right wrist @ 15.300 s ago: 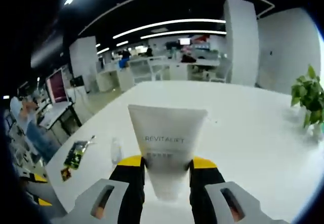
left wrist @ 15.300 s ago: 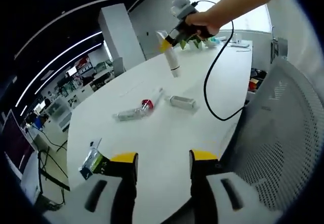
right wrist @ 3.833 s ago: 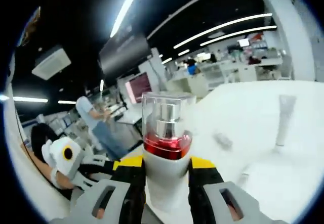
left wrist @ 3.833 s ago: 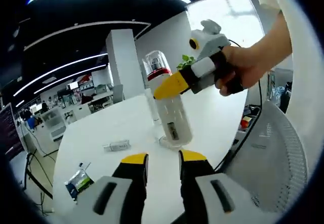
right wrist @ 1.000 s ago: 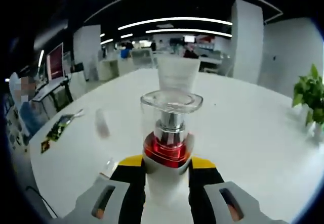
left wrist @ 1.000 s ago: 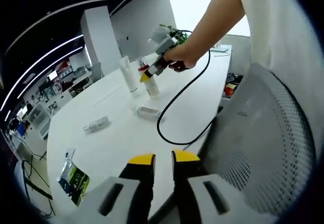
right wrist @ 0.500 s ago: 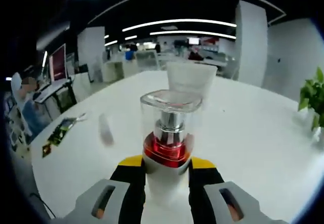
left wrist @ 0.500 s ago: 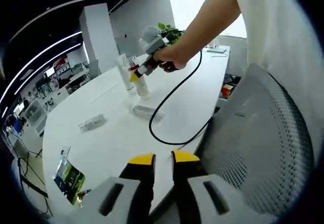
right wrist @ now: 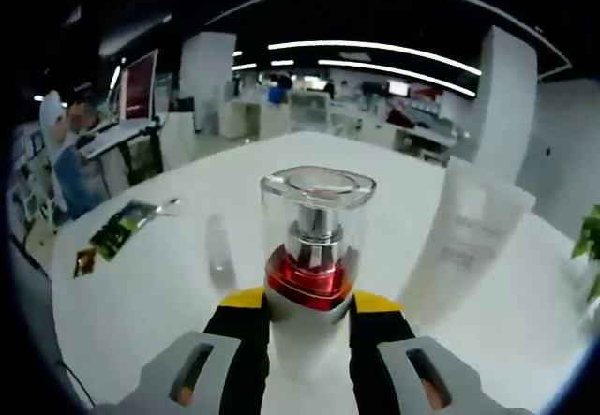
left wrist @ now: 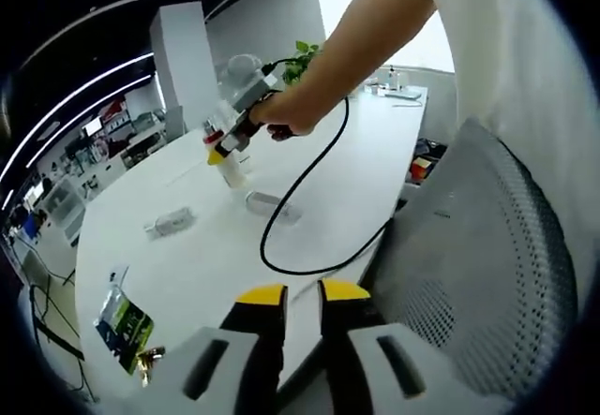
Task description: Arrange the skincare products in the storage area until every visible bottle or jar stands upright without overlapping.
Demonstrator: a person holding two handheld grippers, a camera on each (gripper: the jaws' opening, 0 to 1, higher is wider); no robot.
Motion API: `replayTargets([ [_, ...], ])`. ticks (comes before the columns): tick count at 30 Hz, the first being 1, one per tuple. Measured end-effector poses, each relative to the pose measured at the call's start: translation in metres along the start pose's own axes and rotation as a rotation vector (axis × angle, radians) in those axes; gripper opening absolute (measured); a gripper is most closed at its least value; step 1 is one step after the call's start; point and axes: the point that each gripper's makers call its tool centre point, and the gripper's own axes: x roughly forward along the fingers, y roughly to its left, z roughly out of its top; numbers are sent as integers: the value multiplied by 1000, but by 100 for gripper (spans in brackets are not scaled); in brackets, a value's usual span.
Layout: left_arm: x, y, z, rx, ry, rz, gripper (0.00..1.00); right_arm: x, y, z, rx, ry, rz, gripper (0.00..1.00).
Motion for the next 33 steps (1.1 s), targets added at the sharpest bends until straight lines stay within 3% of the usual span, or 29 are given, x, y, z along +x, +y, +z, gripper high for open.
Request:
replayTargets([
  [7, 0, -1, -1, -9, 4, -8, 8, 17, -9, 11, -27, -6, -6, 27],
  [13, 1, -1, -2, -20, 8, -13, 7, 22, -12, 4, -6, -15, -24, 27],
  [14, 1, -1, -2, -22, 7, -13, 7, 22, -12, 0, 2, -9, -27, 27],
  [15, 1, -1, -2, -24, 6, -15, 7, 21, -14, 8, -8, -71, -35, 27],
  [16, 1, -1, -2, -25, 6, -17, 7, 17, -10, -1, 31, -38, -26, 27],
  [25, 2, -4, -4, -36, 17, -33, 5, 17, -7, 2, 35, -84, -6, 28],
  [30, 2, -5, -4, -35, 20, -35, 5, 18, -7, 2, 74, -66, -2, 29],
  [33, 2, -5, -5, -34, 21, -35, 5, 18, -6, 4, 173, -73, -2, 30],
])
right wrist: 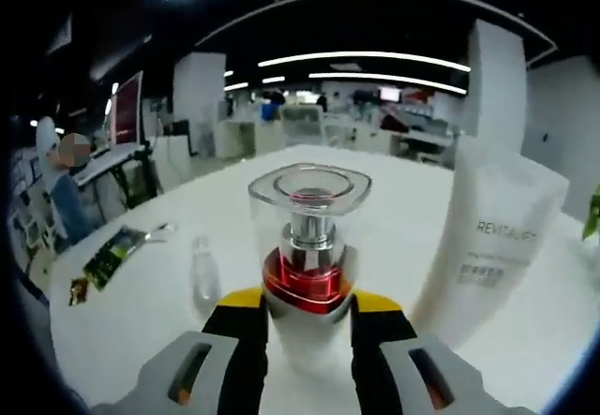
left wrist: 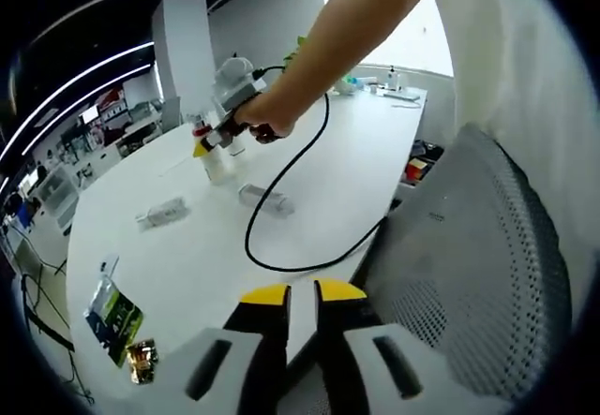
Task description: Arrange the skincare products in the storage area until every visible bottle or jar stands upright without overlapping.
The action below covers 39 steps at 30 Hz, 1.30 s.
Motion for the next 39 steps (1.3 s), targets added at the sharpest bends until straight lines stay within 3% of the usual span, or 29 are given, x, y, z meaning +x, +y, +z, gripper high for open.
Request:
replayTargets([
  [6, 0, 0, 0, 0, 1, -1, 5, -3, -4, -10, 7, 31, -46, 32],
  [11, 0, 1, 0, 0, 1, 5, 5, -17, -1, -23, 108, 35, -78, 35],
  [16, -1, 5, 3, -10, -24, 15, 5, -52, 16, -44, 149, 49, -36, 35],
  [20, -3, 7, 10, -41, -58, 6, 7, -98, 33, -39, 156, 21, 15, 36],
  [23, -4, 9, 14, -65, -78, -2, 10, -127, 34, -28, 230, -38, 20, 37],
  [25, -4, 9, 16, -89, -97, -17, 16, -153, 42, -19, 178, -54, 10, 37],
  [28, -7, 15, 20, -146, -119, -12, 22, -188, 58, 1, 178, -128, 27, 38],
  [31, -10, 20, 27, -262, -164, -36, 26, -219, 81, 14, 105, -187, 60, 37],
  [34, -13, 31, 31, -376, -182, -53, 30, -235, 95, 14, 68, -209, 77, 36],
  [36, -14, 44, 34, -348, -198, -16, 30, -246, 109, 10, -37, -212, 89, 34],
  [37, -16, 59, 42, -322, -241, 32, 32, -249, 114, 7, -69, -215, 91, 32],
  [39, -19, 72, 53, -346, -300, 53, 40, -255, 123, -4, -142, -204, 90, 29],
])
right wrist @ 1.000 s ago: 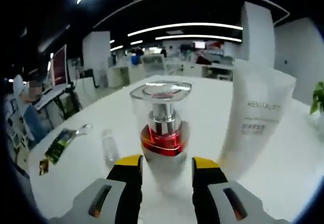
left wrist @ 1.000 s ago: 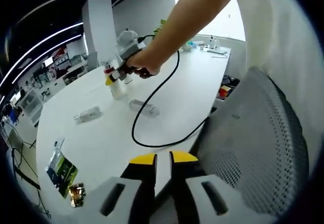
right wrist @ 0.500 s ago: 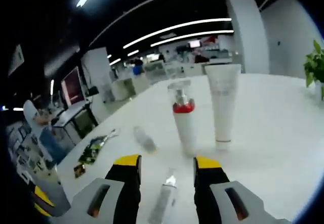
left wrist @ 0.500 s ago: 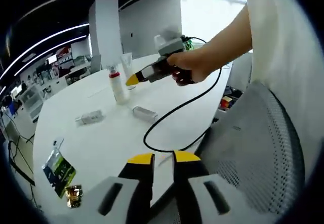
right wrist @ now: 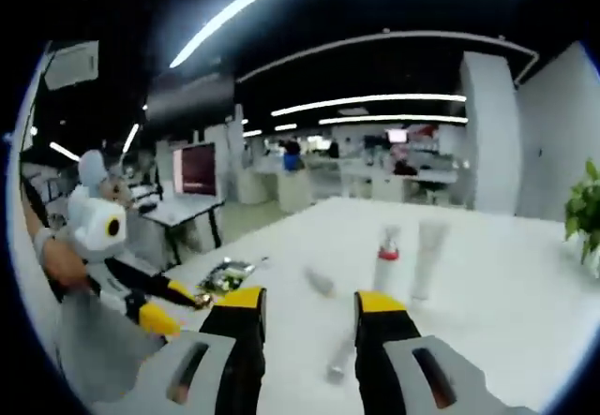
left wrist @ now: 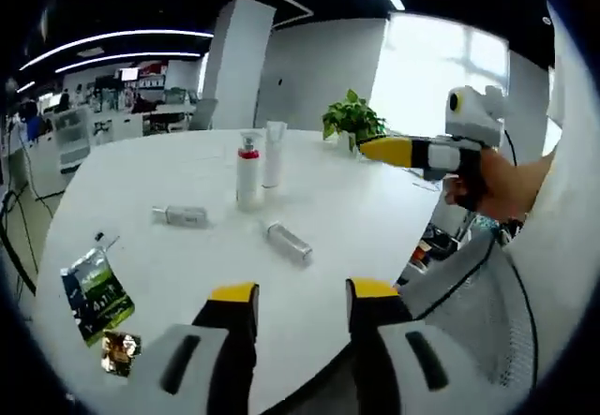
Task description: Arrange the skincare products in the storage area until every visible bottle or jar stands upright without overlapping.
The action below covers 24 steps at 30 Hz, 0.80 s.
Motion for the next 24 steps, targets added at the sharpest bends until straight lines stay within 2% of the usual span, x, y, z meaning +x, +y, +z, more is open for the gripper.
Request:
replayTargets([
  [2, 2, 9, 14, -52, -52, 16, 52, -3, 8, -11, 0, 4, 1, 32],
  [4, 4, 16, 17, -50, -45, 14, 59, -3, 11, -20, 14, 16, -15, 34],
  [5, 4, 17, 19, -53, -47, 16, 59, -4, 15, -24, -12, 34, -17, 34],
  [7, 4, 21, 27, -54, -70, 18, 61, -3, 19, -22, -129, 46, -8, 34],
  [10, 8, 25, 33, -66, -69, 16, 59, 4, 26, -18, -133, 53, 23, 37],
  [11, 11, 28, 35, -24, -60, 21, 60, 6, 27, -17, -133, 52, 26, 38],
  [13, 18, 30, 41, -7, -46, 8, 59, 13, 32, -15, -142, 48, 41, 41],
  [14, 21, 30, 44, 2, -39, 2, 59, 17, 33, -17, -135, 46, 36, 41],
  [15, 25, 32, 53, 25, -58, -9, 59, 19, 32, -20, -133, 50, 33, 41],
  [16, 29, 34, 58, 36, -56, -14, 60, 17, 24, -29, -157, 96, -10, 40],
  [17, 34, 35, 62, 54, -53, -22, 59, 15, 19, -32, -160, 112, -30, 38],
  [19, 44, 39, 74, 106, -50, -42, 58, 12, 12, -33, -81, 96, -45, 35],
  [20, 52, 41, 82, 137, -59, -54, 58, 12, 8, -35, -57, 110, -53, 35],
  [22, 63, 45, 89, 133, -64, -68, 58, 13, 0, -46, -1, 165, -73, 37],
  [24, 76, 51, 94, 140, -53, -79, 58, 13, -4, -44, 20, 151, -80, 40],
])
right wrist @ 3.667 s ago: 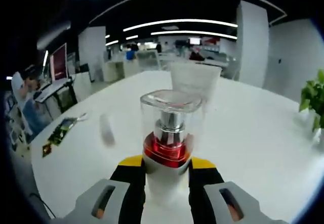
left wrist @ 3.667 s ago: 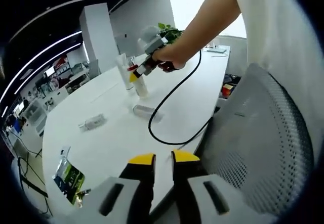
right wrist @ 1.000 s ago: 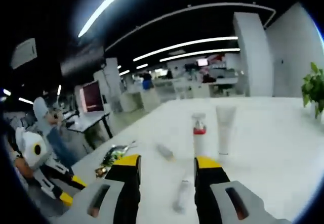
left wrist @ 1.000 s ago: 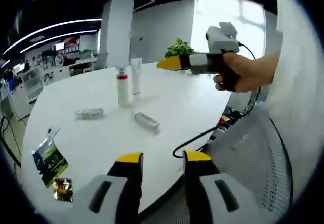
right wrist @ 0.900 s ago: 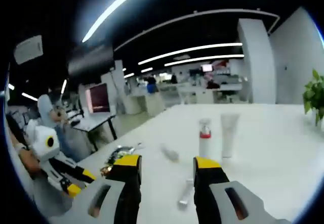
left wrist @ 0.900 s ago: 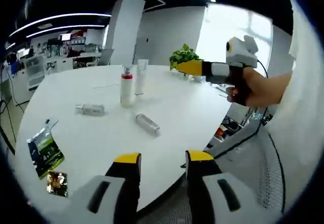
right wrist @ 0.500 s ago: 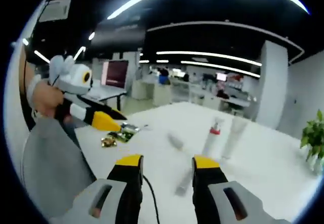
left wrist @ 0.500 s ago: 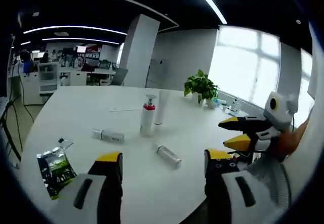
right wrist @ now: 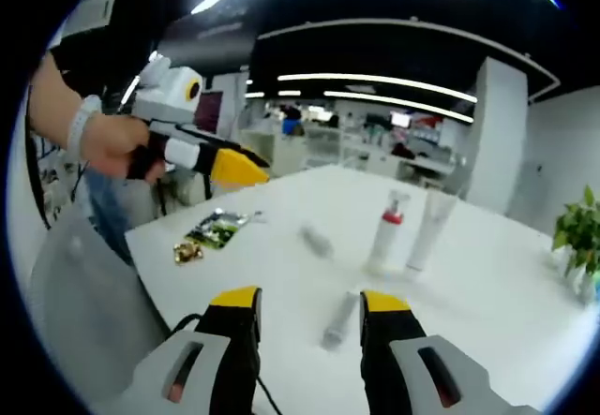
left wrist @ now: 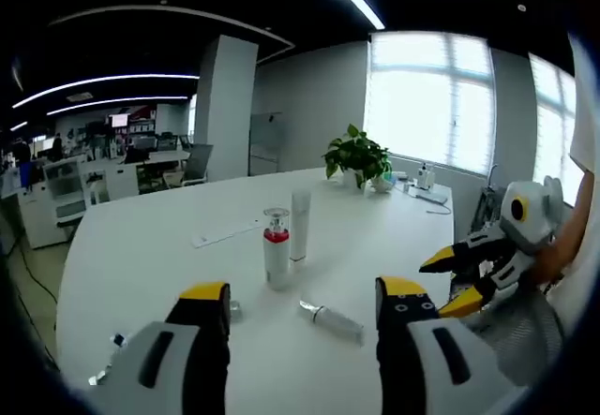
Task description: Arrange the skincare products in the storage area until every visible bottle or jar stands upright without overlapping.
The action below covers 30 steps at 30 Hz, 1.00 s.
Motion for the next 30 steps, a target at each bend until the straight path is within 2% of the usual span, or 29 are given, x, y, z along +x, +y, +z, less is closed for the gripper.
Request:
replayTargets([
  [2, 11, 6, 3, 15, 8, -12, 59, -1, 0, 2, 4, -13, -4, 40],
  [3, 18, 9, 7, 19, 7, -21, 59, 0, 10, 0, -8, -2, 46, 45],
  [4, 23, 11, 10, 22, 5, -29, 59, 1, 4, -1, -8, 6, 4, 47],
  [7, 44, 15, 19, 68, 26, -82, 60, 1, 5, 2, -32, -7, 5, 47],
  [15, 98, 33, 36, 123, 58, -143, 62, 4, 9, -2, -62, 14, 15, 51],
  [16, 105, 34, 27, 132, 134, -167, 61, 4, 9, -2, -62, 15, 16, 51],
  [17, 111, 40, 24, 137, 161, -169, 60, 5, 10, -4, -65, 24, 18, 51],
  [19, 126, 42, 32, 198, 128, -188, 60, 6, 10, -8, -74, 47, 21, 51],
  [21, 140, 43, 35, 186, 107, -212, 61, 6, 11, -8, -78, 44, 24, 51],
  [22, 146, 44, 34, 177, 114, -225, 63, 6, 11, -8, -79, 47, 25, 51],
  [25, 160, 43, 10, 198, 208, -260, 65, 6, 11, -9, -77, 51, 24, 51],
  [26, 164, 42, 6, 206, 210, -273, 65, 6, 11, -10, -74, 52, 22, 50],
  [30, 180, 39, -24, 142, 271, -300, 59, 6, 10, -11, -70, 57, 16, 50],
])
